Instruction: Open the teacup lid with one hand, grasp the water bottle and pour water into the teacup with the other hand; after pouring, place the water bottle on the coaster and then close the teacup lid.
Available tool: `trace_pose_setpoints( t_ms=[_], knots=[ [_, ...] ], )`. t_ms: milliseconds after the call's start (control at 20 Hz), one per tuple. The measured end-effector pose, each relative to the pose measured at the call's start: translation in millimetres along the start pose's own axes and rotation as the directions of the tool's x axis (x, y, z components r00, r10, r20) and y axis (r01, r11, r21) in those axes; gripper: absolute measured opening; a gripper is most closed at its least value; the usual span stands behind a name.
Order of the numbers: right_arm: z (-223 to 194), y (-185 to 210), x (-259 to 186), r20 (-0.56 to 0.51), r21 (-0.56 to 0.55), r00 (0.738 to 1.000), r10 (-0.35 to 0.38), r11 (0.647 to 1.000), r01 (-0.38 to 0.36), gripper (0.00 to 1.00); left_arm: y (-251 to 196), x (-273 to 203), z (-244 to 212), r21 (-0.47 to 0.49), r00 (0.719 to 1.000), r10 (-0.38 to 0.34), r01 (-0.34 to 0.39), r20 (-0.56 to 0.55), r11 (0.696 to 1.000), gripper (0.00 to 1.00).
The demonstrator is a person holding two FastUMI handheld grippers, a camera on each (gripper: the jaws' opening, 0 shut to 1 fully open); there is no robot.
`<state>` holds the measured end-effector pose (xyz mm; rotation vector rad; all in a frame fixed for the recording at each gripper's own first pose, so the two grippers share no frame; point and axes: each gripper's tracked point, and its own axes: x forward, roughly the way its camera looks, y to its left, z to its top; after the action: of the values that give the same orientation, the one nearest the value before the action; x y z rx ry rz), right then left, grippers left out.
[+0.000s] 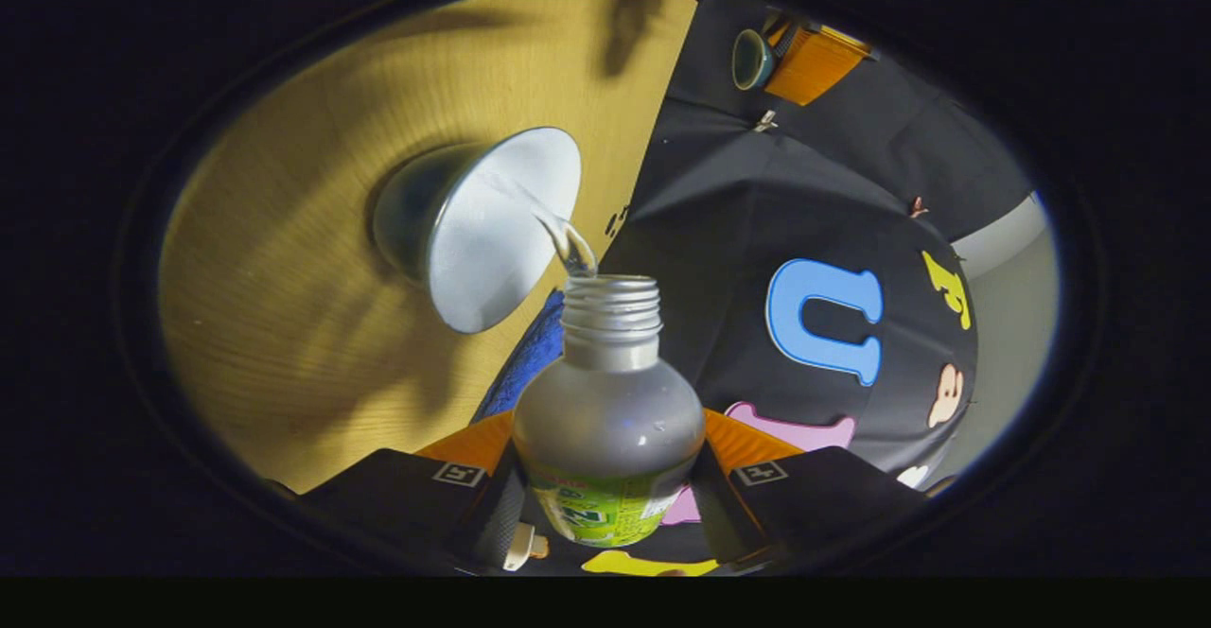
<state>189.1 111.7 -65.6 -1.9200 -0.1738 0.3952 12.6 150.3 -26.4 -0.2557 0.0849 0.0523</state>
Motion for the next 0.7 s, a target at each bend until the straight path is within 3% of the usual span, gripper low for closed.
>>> trace_pose_setpoints(
  t_ms=[250,700],
  knots=[
    [0.0,-3.8,-0.5,0.007,-0.042,1.0,-0.024,0.999,0.024,0.76,0.0,-1.8,1.4,0.004,1.0,0.002,-0.002,0.003,1.0,0.29],
    [4.1,-8.9,2.1,0.044,-0.099,0.998,-0.038,0.994,0.042,0.79,-1.8,-5.7,3.1,0.002,1.0,-0.005,0.005,0.004,1.0,0.28]
  ],
)
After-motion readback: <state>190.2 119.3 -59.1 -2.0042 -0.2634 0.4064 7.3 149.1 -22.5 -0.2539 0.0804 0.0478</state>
